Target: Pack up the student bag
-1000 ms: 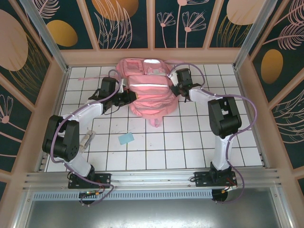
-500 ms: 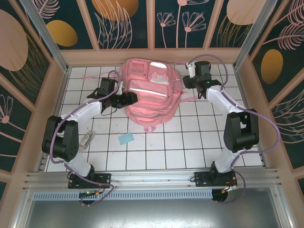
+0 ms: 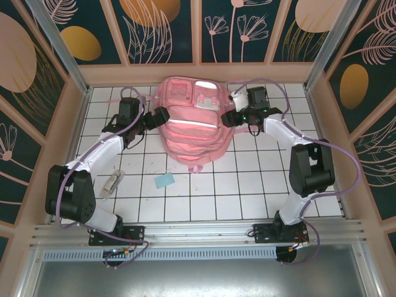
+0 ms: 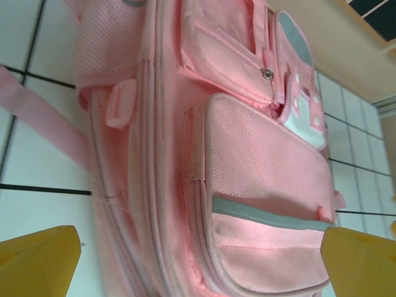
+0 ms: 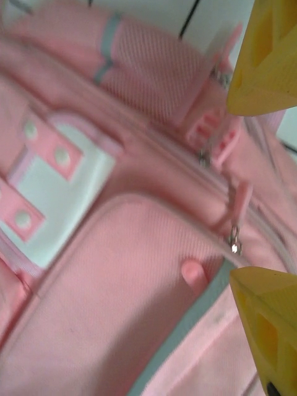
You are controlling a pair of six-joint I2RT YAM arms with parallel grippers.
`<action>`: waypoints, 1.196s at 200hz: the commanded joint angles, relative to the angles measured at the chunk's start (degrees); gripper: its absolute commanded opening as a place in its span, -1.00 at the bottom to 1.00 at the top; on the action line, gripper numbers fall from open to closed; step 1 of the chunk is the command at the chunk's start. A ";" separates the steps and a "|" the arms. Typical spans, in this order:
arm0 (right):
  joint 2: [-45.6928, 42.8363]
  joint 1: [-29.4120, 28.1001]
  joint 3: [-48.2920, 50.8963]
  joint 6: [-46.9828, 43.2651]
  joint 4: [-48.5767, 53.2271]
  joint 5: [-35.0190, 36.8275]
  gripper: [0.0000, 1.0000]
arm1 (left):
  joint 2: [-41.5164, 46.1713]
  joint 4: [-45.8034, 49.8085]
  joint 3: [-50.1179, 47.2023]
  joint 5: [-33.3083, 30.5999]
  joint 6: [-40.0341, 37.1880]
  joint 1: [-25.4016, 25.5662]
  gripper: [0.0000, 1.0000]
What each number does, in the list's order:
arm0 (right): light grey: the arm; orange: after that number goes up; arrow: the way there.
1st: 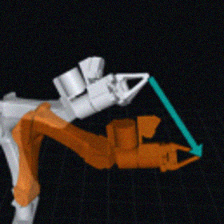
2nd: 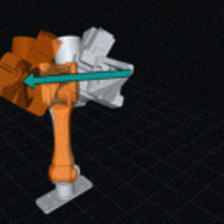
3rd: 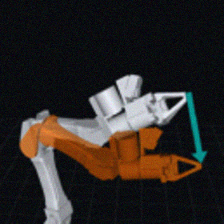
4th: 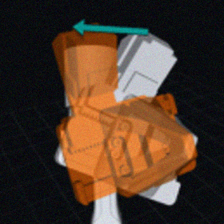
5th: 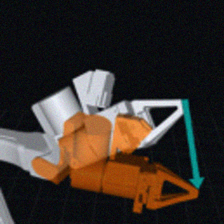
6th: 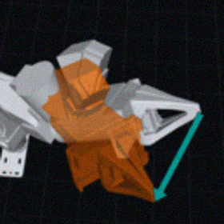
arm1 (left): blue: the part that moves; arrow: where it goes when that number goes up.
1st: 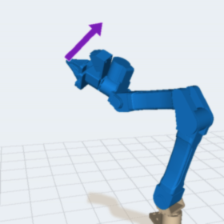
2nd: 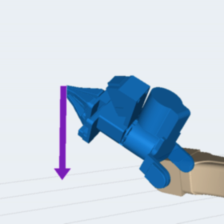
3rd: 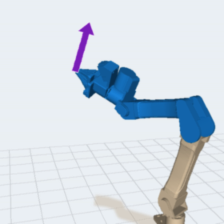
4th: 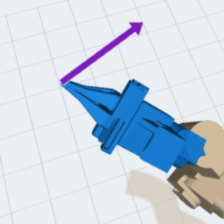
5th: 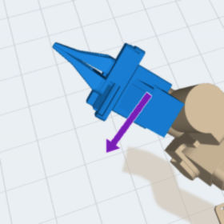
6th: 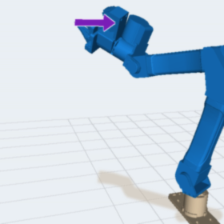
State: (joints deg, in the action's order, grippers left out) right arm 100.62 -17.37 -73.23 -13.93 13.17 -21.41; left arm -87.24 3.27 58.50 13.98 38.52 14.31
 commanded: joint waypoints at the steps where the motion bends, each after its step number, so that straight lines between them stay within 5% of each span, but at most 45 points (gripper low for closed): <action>1: 3.02 -1.31 -1.40 0.96 0.96 -6.39 0.31 | -3.50 -9.81 -5.05 5.83 7.67 0.02 0.97; 59: 7.85 -1.53 -2.03 2.16 -0.15 -11.12 0.31 | -8.08 -17.02 -7.42 6.68 10.25 0.02 0.94; 102: 12.35 -1.96 -5.81 2.24 3.70 -14.97 0.37 | -13.21 -18.66 -4.08 6.82 10.46 0.05 0.61; 164: 2.37 -9.00 7.46 9.58 3.19 -15.78 0.32 | -17.80 -28.35 -5.50 5.56 17.84 3.54 0.36; 188: 0.09 -12.24 9.49 13.14 3.53 -15.81 0.23 | -20.45 -30.11 -3.45 4.89 18.93 5.12 0.33; 214: -1.75 -13.66 9.94 15.86 2.22 -16.18 -0.10 | -23.40 -28.84 1.16 4.63 16.80 5.29 0.34; 239: -3.03 -15.61 9.59 18.08 -0.38 -20.05 -0.10 | -26.81 -24.90 7.57 5.40 13.82 5.29 0.38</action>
State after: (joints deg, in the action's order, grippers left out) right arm 100.68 -31.55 -63.86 0.64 14.94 -36.99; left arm -110.87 -22.61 59.92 18.46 54.94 18.83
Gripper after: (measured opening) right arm 0.448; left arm 0.680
